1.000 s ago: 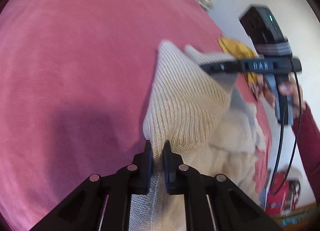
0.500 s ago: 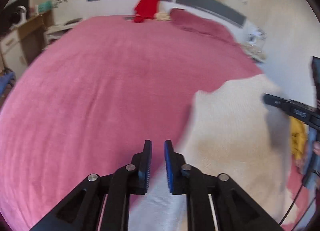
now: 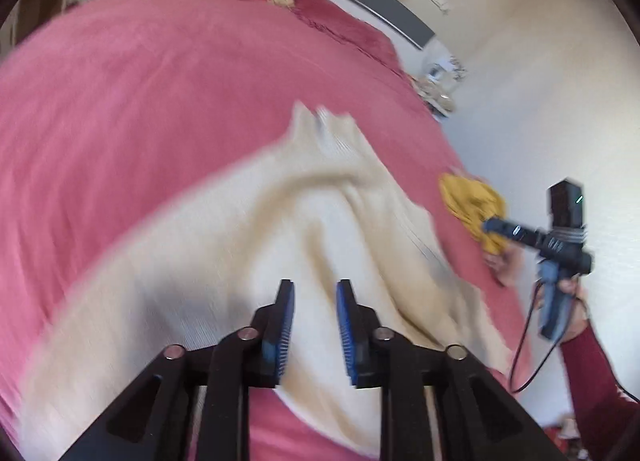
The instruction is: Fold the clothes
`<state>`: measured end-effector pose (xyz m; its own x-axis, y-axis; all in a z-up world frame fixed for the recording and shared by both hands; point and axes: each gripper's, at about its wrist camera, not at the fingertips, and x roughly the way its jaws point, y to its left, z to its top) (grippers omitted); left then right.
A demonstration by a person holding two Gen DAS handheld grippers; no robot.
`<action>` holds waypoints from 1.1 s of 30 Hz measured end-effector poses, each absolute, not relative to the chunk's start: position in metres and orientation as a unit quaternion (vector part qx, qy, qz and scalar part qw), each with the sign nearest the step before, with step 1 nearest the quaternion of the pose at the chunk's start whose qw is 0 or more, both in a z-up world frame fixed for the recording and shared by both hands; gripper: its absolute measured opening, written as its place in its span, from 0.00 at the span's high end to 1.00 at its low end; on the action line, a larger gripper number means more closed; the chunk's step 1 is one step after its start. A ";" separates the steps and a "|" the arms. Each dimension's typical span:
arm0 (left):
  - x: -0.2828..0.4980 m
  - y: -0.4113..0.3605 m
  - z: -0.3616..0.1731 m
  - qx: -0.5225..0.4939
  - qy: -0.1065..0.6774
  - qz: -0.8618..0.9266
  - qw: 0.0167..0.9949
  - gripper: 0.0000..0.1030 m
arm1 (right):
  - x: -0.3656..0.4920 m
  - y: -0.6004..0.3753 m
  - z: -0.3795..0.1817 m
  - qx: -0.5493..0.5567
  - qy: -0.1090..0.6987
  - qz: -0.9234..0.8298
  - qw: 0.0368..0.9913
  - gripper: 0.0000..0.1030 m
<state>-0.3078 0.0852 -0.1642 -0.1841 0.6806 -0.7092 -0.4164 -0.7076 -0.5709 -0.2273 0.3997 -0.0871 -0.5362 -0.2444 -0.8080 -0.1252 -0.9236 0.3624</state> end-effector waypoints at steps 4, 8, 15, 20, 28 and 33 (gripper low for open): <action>-0.238 0.085 -0.200 -0.587 -0.186 0.690 0.379 0.74 | -0.106 0.374 -0.133 0.517 -0.305 -0.797 0.072 0.25; -0.187 0.101 -0.230 -0.631 -0.228 0.645 0.366 0.72 | 0.000 0.373 -0.181 0.499 -0.446 -0.740 0.060 0.22; -0.132 0.118 -0.254 -0.669 -0.276 0.615 0.312 0.65 | 0.079 0.391 -0.241 0.417 -0.581 -0.699 0.008 0.22; -0.125 0.120 -0.257 -0.674 -0.261 0.632 0.279 0.62 | 0.063 0.395 -0.248 0.409 -0.582 -0.702 0.006 0.22; -0.134 0.127 -0.265 -0.685 -0.297 0.625 0.228 0.59 | 0.032 0.384 -0.256 0.455 -0.534 -0.712 -0.018 0.29; -0.138 0.142 -0.266 -0.676 -0.303 0.631 0.229 0.59 | 0.007 0.359 -0.252 0.485 -0.477 -0.733 -0.007 0.90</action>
<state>-0.1378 0.1421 -0.2658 0.0194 0.6994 -0.7145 0.1212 -0.7110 -0.6927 0.0075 0.3595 -0.2520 -0.5291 -0.4537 -0.7171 -0.4728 -0.5441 0.6931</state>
